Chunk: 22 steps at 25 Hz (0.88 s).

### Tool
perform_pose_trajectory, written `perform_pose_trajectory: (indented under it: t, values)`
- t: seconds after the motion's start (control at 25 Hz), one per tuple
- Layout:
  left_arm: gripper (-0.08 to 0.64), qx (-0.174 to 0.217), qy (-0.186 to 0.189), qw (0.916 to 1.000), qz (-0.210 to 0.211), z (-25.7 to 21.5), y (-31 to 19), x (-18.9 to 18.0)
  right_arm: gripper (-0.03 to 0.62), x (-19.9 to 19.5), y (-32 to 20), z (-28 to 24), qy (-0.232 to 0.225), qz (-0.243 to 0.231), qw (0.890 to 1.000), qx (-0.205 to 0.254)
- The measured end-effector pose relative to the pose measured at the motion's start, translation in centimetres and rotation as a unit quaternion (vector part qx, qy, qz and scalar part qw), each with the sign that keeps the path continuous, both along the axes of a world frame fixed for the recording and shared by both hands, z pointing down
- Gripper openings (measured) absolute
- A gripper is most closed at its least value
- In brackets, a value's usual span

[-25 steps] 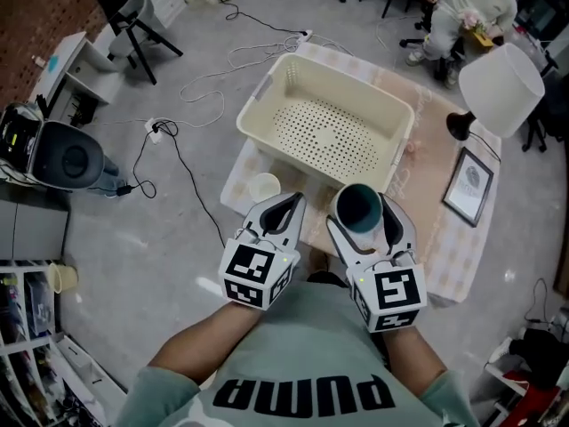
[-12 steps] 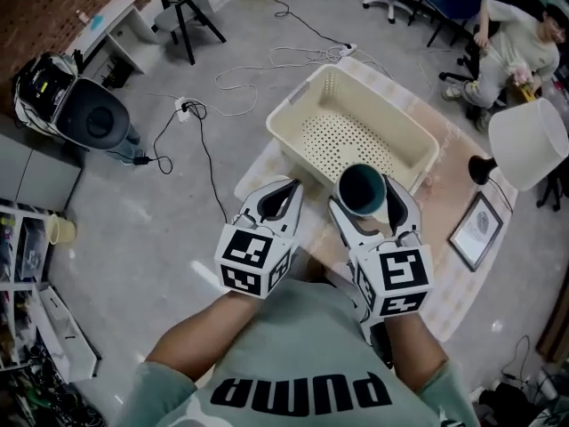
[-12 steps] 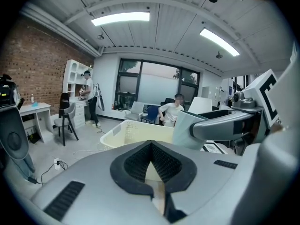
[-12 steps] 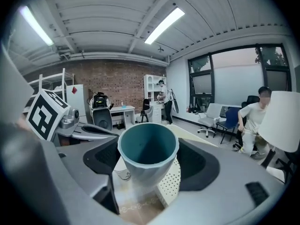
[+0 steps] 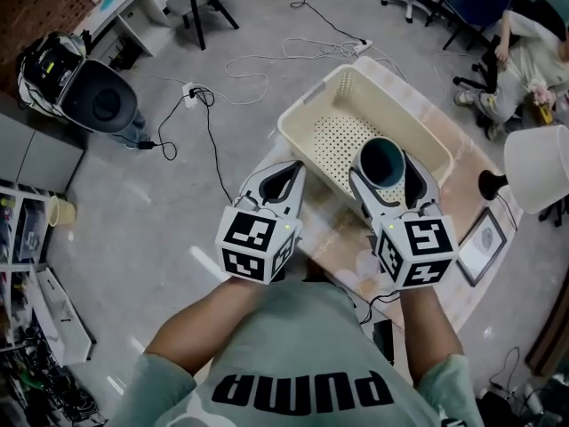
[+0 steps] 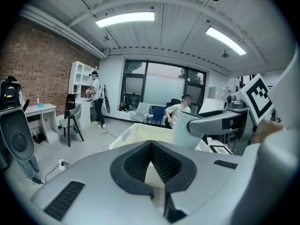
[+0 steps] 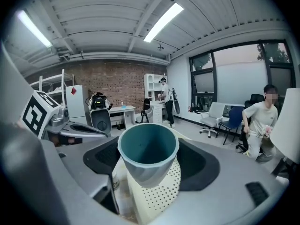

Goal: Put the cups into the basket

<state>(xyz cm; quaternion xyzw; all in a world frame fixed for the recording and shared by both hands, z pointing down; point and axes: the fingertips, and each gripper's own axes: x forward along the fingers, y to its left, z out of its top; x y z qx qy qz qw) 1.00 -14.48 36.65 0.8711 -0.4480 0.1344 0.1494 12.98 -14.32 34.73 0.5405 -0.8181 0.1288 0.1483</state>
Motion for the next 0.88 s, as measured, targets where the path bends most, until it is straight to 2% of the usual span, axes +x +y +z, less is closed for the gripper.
perform_pose_trajectory:
  t: [0.44, 0.88]
  values:
    - [0.002, -0.004, -0.016, 0.9999, 0.004, 0.5, -6.1, -0.5, 0.38, 0.1, -7.2, 1.5, -0.001, -0.004, 1.0, 0.001]
    - [0.002, -0.027, -0.022, 0.9994, -0.009, 2.7, -9.5, -1.0, 0.38, 0.9, -12.8, 6.9, 0.016, -0.002, 1.0, -0.017]
